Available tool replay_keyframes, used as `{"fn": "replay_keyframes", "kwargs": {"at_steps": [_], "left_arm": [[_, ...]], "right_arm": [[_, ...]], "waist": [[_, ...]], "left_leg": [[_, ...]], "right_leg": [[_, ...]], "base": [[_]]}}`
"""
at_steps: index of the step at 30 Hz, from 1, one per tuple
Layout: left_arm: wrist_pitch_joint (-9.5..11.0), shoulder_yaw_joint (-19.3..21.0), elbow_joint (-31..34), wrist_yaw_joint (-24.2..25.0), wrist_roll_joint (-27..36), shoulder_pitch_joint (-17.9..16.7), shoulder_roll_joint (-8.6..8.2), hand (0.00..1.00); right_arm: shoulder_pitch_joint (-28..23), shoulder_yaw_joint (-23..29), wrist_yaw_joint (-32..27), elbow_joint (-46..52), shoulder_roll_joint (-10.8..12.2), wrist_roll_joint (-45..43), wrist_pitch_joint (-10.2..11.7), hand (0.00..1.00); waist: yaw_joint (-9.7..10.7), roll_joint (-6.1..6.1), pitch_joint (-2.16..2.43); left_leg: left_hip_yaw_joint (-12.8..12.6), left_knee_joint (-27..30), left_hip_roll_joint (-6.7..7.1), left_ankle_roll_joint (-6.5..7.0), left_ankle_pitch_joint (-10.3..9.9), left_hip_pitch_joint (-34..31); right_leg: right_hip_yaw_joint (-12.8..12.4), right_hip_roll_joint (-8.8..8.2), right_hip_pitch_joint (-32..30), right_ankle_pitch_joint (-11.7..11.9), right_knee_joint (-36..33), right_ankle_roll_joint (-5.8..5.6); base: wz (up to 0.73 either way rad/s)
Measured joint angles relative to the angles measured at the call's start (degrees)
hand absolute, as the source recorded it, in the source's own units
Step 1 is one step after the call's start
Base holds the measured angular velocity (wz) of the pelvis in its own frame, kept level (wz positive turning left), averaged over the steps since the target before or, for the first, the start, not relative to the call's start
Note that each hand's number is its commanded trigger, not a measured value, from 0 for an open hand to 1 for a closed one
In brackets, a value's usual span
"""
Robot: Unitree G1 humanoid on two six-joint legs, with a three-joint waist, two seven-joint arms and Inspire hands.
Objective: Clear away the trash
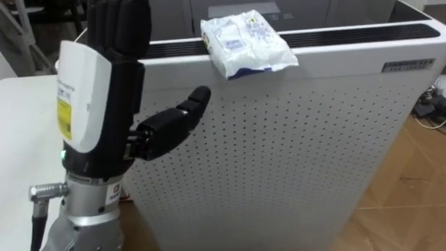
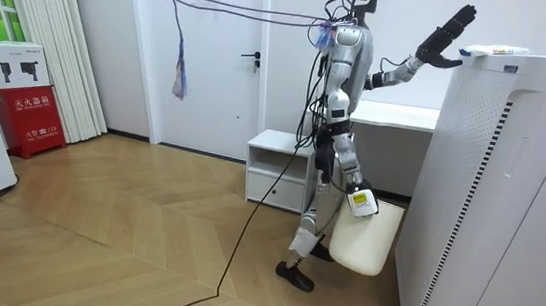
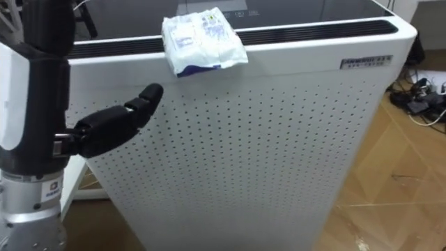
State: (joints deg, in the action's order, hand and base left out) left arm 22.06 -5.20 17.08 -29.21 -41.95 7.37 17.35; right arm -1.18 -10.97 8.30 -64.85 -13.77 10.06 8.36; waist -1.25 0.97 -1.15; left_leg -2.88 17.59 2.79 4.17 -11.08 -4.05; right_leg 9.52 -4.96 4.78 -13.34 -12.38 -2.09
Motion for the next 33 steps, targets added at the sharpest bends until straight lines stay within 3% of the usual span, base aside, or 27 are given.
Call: {"fn": "replay_keyframes", "kwargs": {"at_steps": [8,18,25,26,27,29,33], "left_arm": [[-2.2,-0.7,-1.5,2.0,-1.4,0.0,0.10,0.00],[-2.2,-2.3,-1.5,2.6,-1.5,0.0,1.82,0.00],[-3.3,-6.7,-1.5,4.1,-1.5,0.0,1.83,0.00],[-3.4,-6.8,-1.5,4.6,-1.5,0.0,1.83,0.16],[-3.5,-6.8,-1.5,4.8,-1.5,0.0,1.84,0.49],[-4.5,-6.8,-1.5,5.5,-1.5,0.0,1.84,0.99],[-5.9,-6.9,-1.5,7.5,-1.5,0.0,1.86,1.00]], "right_arm": [[0.6,1.0,0.5,0.1,0.0,-3.5,-0.8,1.00],[0.6,1.0,0.7,-0.1,0.1,-3.5,-1.0,1.00],[0.7,0.9,1.2,-0.1,0.1,-3.6,-1.0,1.00],[0.7,0.9,1.2,0.0,0.1,-3.6,-1.0,1.00],[0.6,0.9,1.2,0.0,0.1,-3.6,-1.1,1.00],[0.6,1.0,1.4,0.8,0.1,-3.6,-2.1,1.00],[0.6,1.0,1.7,1.2,0.1,-3.6,-2.5,1.00]], "waist": [[2.0,0.46,0.20],[2.8,1.31,0.42],[3.4,1.30,0.39],[3.5,1.31,0.39],[3.7,1.31,0.40],[4.1,1.32,0.41],[4.3,1.37,0.44]], "left_leg": [[-0.2,-1.7,-0.08,-0.24,-0.1,1.6],[-1.6,-2.9,-0.19,-0.42,-0.1,2.7],[-1.8,-3.3,-0.20,-0.42,-0.1,2.8],[-1.8,-3.3,-0.21,-0.42,-0.1,2.9],[-1.8,-3.3,-0.21,-0.42,-0.1,2.9],[-1.8,-3.3,-0.21,-0.42,-0.1,2.8],[-1.8,-3.3,-0.20,-0.42,-0.1,2.8]], "right_leg": [[-1.0,0.21,0.4,0.2,0.6,0.03],[-2.2,0.22,0.3,0.4,0.6,-0.13],[-2.3,0.17,0.2,0.4,0.8,-0.13],[-2.3,0.18,0.2,0.4,0.8,-0.13],[-2.3,0.18,0.2,0.4,0.8,-0.13],[-2.2,0.17,0.2,0.4,0.8,-0.13],[-2.2,0.15,0.2,0.4,0.7,-0.13]], "base": [[-0.04],[-0.08],[0.00],[0.00],[0.00],[0.00],[0.00]]}}
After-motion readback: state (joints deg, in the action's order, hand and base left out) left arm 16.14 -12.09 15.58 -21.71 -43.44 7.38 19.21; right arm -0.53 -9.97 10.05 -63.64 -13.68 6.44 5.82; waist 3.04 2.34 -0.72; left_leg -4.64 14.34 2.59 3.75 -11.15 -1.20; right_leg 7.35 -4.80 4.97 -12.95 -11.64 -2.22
